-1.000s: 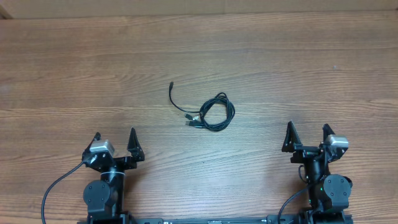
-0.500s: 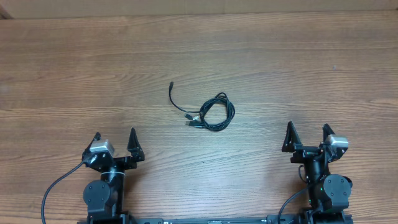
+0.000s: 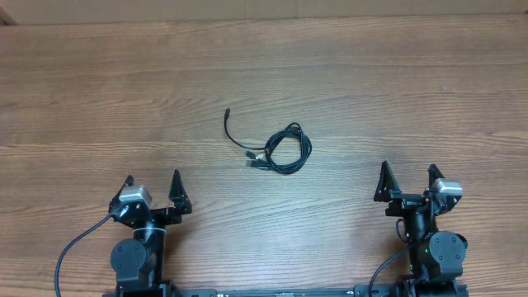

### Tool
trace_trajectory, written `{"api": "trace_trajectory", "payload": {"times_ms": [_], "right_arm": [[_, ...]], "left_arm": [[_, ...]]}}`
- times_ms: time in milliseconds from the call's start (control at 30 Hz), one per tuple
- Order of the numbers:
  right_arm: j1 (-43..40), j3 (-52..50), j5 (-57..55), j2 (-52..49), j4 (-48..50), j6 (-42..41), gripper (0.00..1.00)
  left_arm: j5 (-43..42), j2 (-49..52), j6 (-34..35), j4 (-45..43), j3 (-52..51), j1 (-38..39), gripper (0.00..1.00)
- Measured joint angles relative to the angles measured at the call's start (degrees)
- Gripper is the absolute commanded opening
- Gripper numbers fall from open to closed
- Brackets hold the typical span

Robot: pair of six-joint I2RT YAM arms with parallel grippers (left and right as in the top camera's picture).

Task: Untangle cables

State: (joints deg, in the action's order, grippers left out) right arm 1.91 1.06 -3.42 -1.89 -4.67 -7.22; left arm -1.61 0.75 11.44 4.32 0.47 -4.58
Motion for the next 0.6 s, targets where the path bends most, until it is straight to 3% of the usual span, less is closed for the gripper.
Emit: {"api": "trace_trajectory", "payload": {"times_ms": [467, 600], "right_arm": [[0.00, 0.00, 0.07, 0.00, 0.00, -0.07, 1.00], [0.00, 0.00, 1.09, 0.00, -0.11, -0.15, 1.00]], "left_arm": [[0.00, 0.00, 0.00, -0.22, 0.00, -0.02, 0.99], [-0.24, 0.00, 0.00, -4.48, 0.00, -0.02, 1.00]]}}
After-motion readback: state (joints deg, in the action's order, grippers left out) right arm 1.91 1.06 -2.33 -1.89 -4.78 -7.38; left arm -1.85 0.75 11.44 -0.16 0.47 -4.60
